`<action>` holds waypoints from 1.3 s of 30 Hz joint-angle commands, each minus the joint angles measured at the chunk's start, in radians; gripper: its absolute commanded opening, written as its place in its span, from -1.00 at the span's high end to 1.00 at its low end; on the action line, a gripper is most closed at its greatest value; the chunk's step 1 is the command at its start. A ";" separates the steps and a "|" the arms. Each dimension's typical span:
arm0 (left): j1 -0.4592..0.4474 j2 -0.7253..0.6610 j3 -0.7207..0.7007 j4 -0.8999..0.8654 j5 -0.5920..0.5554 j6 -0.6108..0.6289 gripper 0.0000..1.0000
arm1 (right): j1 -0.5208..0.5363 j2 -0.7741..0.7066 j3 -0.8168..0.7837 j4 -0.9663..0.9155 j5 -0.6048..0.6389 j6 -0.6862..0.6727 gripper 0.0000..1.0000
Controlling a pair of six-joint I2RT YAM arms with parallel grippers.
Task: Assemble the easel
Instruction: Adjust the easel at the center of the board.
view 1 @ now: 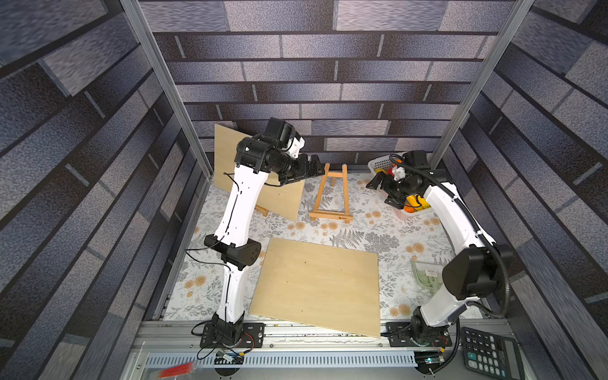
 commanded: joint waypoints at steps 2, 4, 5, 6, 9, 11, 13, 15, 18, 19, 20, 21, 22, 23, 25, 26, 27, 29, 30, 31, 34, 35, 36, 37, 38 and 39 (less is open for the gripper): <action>-0.007 -0.048 0.019 -0.033 -0.036 0.036 -1.00 | 0.111 0.018 -0.063 -0.051 0.147 -0.140 -1.00; -0.008 -0.054 0.019 -0.036 -0.036 0.036 -1.00 | 0.130 0.021 -0.101 0.031 0.167 -0.117 -1.00; -0.009 -0.055 0.019 -0.038 -0.034 0.036 -1.00 | 0.137 0.029 -0.110 0.063 0.175 -0.109 -1.00; -0.010 -0.060 0.014 -0.042 -0.032 0.036 -1.00 | 0.144 0.042 -0.114 0.094 0.183 -0.103 -1.00; -0.009 -0.086 -0.025 -0.042 -0.034 0.039 -1.00 | 0.170 0.100 -0.099 0.137 0.210 -0.105 -1.00; -0.009 -0.105 -0.051 -0.045 -0.038 0.044 -1.00 | 0.184 0.135 -0.094 0.156 0.220 -0.112 -1.00; -0.007 -0.122 -0.073 -0.046 -0.047 0.047 -1.00 | 0.192 0.161 -0.098 0.170 0.243 -0.113 -1.00; -0.005 -0.136 -0.088 -0.048 -0.051 0.048 -1.00 | 0.193 0.188 -0.099 0.198 0.253 -0.116 -1.00; 0.001 -0.149 -0.107 -0.051 -0.055 0.049 -1.00 | 0.194 0.236 -0.078 0.221 0.256 -0.117 -1.00; 0.003 -0.151 -0.113 -0.051 -0.056 0.050 -0.99 | 0.196 0.252 -0.067 0.227 0.255 -0.116 -1.00; 0.006 -0.153 -0.118 -0.053 -0.058 0.049 -1.00 | 0.198 0.267 -0.057 0.230 0.258 -0.116 -1.00; 0.009 -0.156 -0.124 -0.053 -0.058 0.050 -1.00 | 0.200 0.283 -0.050 0.231 0.267 -0.115 -1.00; 0.011 -0.159 -0.126 -0.053 -0.058 0.051 -1.00 | 0.203 0.291 -0.047 0.234 0.277 -0.113 -1.00; 0.014 -0.160 -0.129 -0.054 -0.061 0.049 -1.00 | 0.205 0.299 -0.049 0.239 0.288 -0.112 -1.00; 0.020 -0.165 -0.137 -0.054 -0.061 0.049 -1.00 | 0.208 0.308 -0.058 0.252 0.313 -0.110 -1.00; 0.023 -0.166 -0.142 -0.054 -0.061 0.049 -1.00 | 0.210 0.311 -0.064 0.261 0.323 -0.112 -1.00; 0.026 -0.167 -0.146 -0.054 -0.060 0.048 -0.99 | 0.210 0.317 -0.071 0.266 0.337 -0.114 -1.00; 0.031 -0.169 -0.153 -0.055 -0.060 0.047 -1.00 | 0.210 0.330 -0.080 0.275 0.356 -0.115 -1.00; 0.034 -0.170 -0.155 -0.054 -0.059 0.048 -1.00 | 0.210 0.334 -0.088 0.280 0.364 -0.116 -1.00; 0.034 -0.169 -0.157 -0.054 -0.061 0.046 -1.00 | 0.210 0.337 -0.097 0.292 0.367 -0.114 -1.00; 0.035 -0.168 -0.164 -0.054 -0.063 0.046 -1.00 | 0.211 0.338 -0.128 0.339 0.383 -0.104 -1.00; 0.035 -0.167 -0.168 -0.054 -0.061 0.045 -1.00 | 0.210 0.339 -0.134 0.351 0.388 -0.103 -1.00; 0.035 -0.166 -0.171 -0.054 -0.059 0.046 -1.00 | 0.211 0.342 -0.139 0.363 0.391 -0.103 -1.00; 0.035 -0.165 -0.173 -0.054 -0.058 0.045 -0.99 | 0.211 0.344 -0.141 0.374 0.391 -0.103 -1.00; 0.033 -0.163 -0.177 -0.053 -0.056 0.045 -1.00 | 0.211 0.348 -0.141 0.378 0.391 -0.102 -1.00; 0.034 -0.160 -0.179 -0.051 -0.056 0.043 -0.99 | 0.211 0.353 -0.139 0.378 0.395 -0.103 -1.00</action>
